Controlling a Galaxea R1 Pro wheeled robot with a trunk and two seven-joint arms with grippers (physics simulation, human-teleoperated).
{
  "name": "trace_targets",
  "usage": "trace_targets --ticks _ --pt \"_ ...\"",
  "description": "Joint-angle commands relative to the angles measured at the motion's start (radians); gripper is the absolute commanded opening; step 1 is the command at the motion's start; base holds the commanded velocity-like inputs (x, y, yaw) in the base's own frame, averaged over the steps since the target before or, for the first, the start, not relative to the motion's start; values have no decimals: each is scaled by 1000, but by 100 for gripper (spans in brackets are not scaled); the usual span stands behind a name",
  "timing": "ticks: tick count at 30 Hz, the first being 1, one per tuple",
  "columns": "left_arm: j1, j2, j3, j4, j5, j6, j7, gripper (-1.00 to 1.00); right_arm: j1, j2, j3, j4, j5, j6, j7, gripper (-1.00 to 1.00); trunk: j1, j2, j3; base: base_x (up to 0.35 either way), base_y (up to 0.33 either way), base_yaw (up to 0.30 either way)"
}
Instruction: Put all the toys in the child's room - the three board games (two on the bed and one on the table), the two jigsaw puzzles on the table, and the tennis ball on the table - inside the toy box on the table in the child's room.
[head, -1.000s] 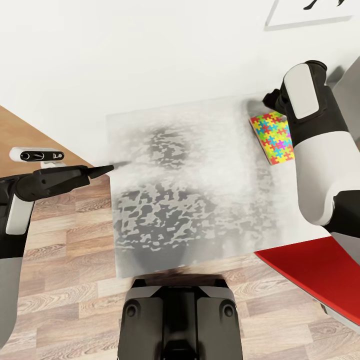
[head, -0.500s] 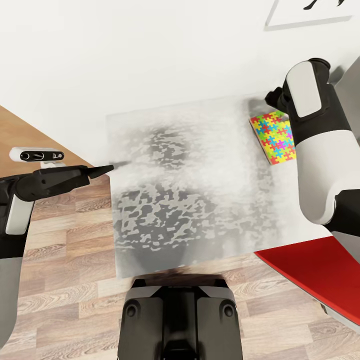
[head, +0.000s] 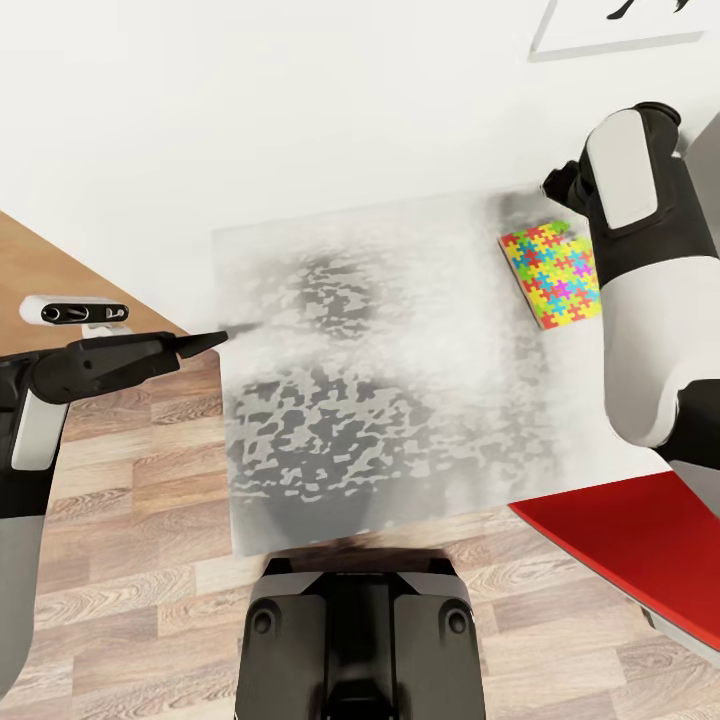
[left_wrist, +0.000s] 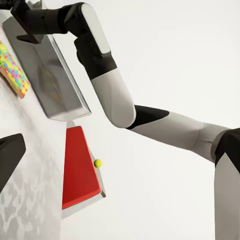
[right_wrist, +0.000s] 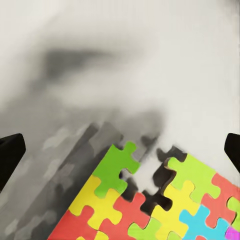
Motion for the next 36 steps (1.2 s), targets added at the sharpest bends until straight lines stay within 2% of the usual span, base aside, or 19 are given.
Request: trace_targets --ticks 1,6,12,23,36 --pt "0 0 0 0 0 11 -3 100 -1 -12 5 -3 -8 4 -8 100 1 -2 -1 0 0 0" --pt "0 1 0 0 0 11 -3 100 -1 -49 4 -10 -8 3 -7 100 1 -2 -1 0 0 0" --pt "0 1 0 0 0 11 -3 100 -1 -76 4 -16 -10 3 -6 100 1 -2 -1 0 0 0" --pt "0 1 0 0 0 11 -3 100 0 -87 5 -20 -11 3 -7 100 1 -2 -1 0 0 0" --pt "0 4 2 0 1 11 -3 100 7 -79 10 -20 -10 4 -9 100 1 -2 -1 0 25 0"
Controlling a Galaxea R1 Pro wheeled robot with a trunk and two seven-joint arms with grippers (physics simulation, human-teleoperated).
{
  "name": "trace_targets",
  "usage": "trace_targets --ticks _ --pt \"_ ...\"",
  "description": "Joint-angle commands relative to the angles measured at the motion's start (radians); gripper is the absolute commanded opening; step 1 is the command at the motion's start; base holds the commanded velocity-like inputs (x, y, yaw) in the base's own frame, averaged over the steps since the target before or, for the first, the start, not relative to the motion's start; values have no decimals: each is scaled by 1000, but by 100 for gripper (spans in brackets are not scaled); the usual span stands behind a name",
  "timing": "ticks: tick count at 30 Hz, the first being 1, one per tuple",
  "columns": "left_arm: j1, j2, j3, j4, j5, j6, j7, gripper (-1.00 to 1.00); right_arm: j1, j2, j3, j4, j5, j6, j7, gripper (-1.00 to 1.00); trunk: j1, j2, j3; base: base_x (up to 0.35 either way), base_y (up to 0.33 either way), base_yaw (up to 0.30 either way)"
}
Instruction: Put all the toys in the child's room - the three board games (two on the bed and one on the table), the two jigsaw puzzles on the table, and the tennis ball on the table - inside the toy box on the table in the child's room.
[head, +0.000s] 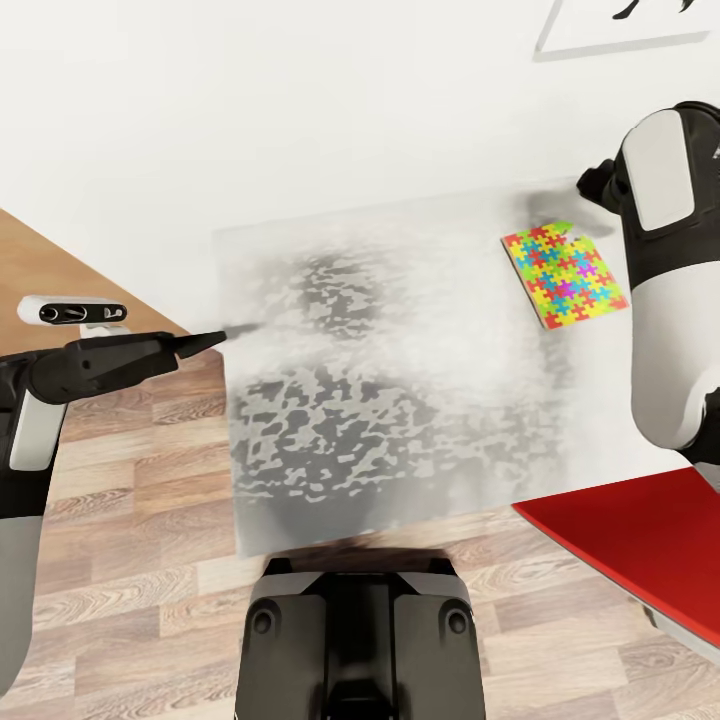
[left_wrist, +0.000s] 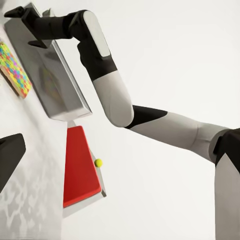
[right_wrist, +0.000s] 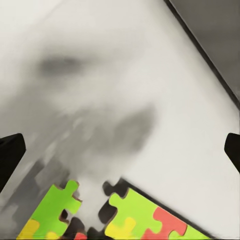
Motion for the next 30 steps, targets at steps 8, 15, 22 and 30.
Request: trace_targets --ticks 8,15,22,30 --pt "1 1 0 0 0 10 -3 100 0 -2 3 -1 -8 6 -8 100 1 -2 -1 0 49 0" --pt "1 1 0 0 0 10 -4 100 1 -6 3 -1 -10 6 -8 100 1 -2 -1 0 9 0" --pt "1 1 -1 0 0 10 -3 100 2 -9 2 5 -13 5 -7 100 1 -2 -1 0 55 0" --pt "6 0 -1 0 -1 10 -3 100 6 -10 1 12 -14 4 -6 100 1 -2 -1 0 10 0"
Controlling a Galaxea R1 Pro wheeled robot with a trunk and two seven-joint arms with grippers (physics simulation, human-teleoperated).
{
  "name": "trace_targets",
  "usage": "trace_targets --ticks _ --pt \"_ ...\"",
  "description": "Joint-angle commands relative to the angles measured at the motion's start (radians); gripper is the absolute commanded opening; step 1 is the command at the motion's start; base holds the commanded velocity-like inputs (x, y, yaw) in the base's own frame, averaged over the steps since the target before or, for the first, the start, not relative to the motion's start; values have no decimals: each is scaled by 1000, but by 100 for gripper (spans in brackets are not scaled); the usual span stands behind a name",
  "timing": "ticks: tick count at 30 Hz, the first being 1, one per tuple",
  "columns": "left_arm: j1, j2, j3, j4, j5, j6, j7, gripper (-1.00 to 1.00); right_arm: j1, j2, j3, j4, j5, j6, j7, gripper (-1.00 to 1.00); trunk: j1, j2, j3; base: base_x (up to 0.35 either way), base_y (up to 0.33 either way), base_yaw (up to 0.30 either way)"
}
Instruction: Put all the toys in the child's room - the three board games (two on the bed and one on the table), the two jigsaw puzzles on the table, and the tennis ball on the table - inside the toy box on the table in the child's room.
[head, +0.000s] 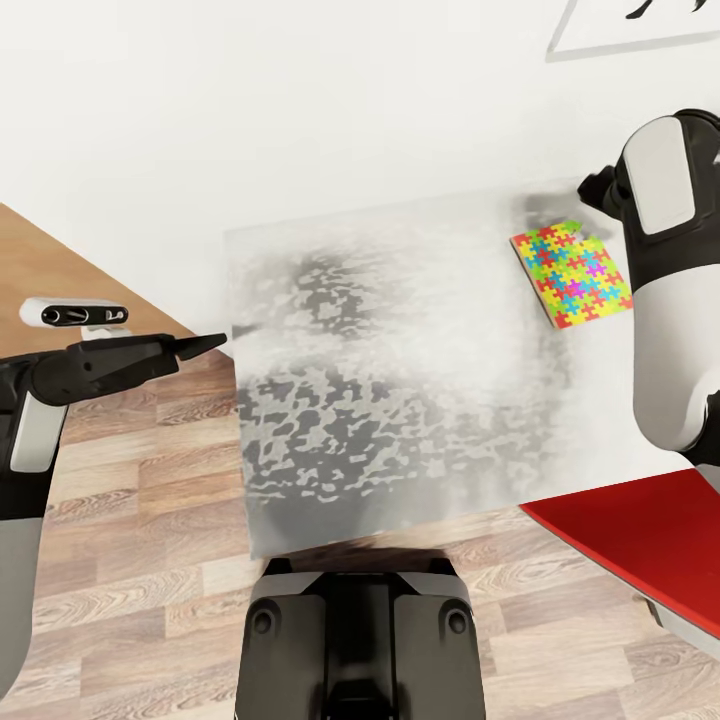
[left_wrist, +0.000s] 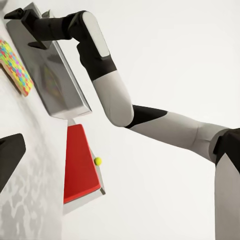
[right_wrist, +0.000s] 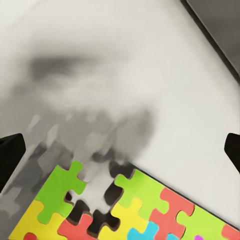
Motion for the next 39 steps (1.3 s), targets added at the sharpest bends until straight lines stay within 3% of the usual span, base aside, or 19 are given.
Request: trace_targets --ticks 1,26,39 --pt "0 0 0 0 0 11 -3 100 0 -1 5 0 -7 6 -8 100 1 -2 -1 0 2 0" --pt "1 -2 -1 1 -23 11 -3 100 10 -3 2 45 -5 2 -7 100 1 -2 -1 0 11 0" --pt "1 -1 1 1 -23 11 -5 100 10 -3 2 100 -9 -51 -5 100 1 -2 -1 0 4 0"
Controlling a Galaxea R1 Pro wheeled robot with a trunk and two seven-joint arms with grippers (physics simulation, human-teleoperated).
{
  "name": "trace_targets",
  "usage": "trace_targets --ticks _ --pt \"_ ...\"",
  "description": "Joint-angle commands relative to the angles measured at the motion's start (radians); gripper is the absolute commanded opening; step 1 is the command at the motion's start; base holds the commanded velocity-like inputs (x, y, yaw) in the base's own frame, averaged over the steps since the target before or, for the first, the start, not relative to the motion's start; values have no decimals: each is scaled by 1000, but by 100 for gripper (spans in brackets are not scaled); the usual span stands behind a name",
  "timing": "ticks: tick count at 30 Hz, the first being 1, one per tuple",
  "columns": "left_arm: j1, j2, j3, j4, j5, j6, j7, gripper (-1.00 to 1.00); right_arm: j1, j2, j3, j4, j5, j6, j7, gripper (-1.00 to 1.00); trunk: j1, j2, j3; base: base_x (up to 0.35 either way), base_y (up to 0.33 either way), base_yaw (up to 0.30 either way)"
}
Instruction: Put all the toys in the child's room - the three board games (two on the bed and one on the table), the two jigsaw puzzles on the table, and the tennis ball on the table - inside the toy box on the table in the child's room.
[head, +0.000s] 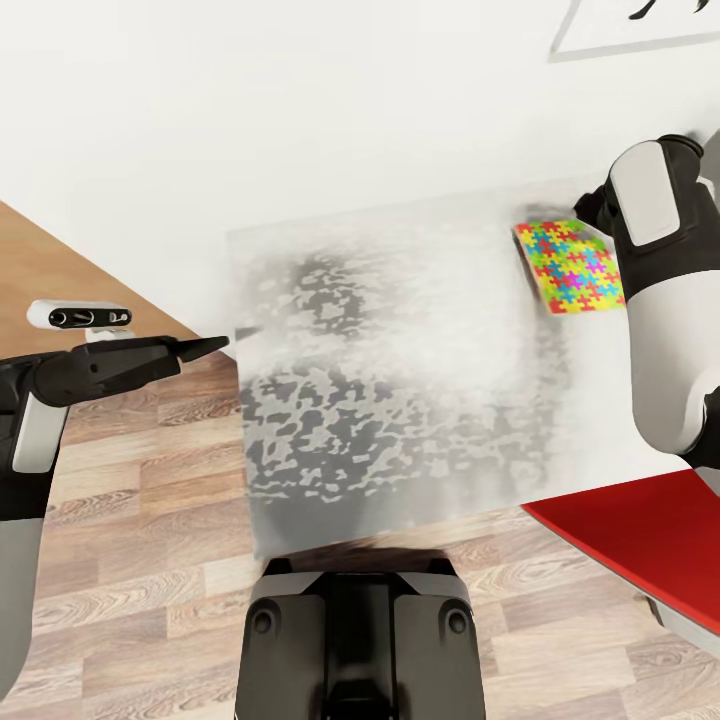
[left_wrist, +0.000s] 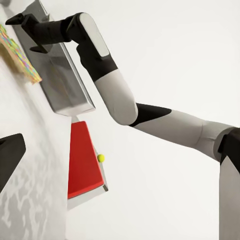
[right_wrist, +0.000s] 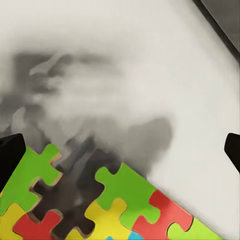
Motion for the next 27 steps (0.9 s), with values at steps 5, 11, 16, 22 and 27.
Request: trace_targets --ticks 5,11,16,22,27 --pt "-1 0 0 0 0 11 -4 100 0 -1 4 41 -20 2 -4 100 1 -1 -1 0 52 0" --pt "0 0 -1 0 0 11 -4 100 0 -1 4 44 -20 2 -4 100 1 -1 -1 0 9 0" --pt "0 0 -1 0 0 11 -4 100 0 -1 4 45 -20 2 -3 100 1 -1 -1 0 1 0" --pt "0 0 -1 0 0 11 -4 100 0 -1 4 45 -20 3 -2 100 1 -1 -1 0 1 0" --pt "1 0 -1 0 0 11 -4 100 0 -1 4 45 -20 3 -2 100 1 -1 -1 0 22 0"
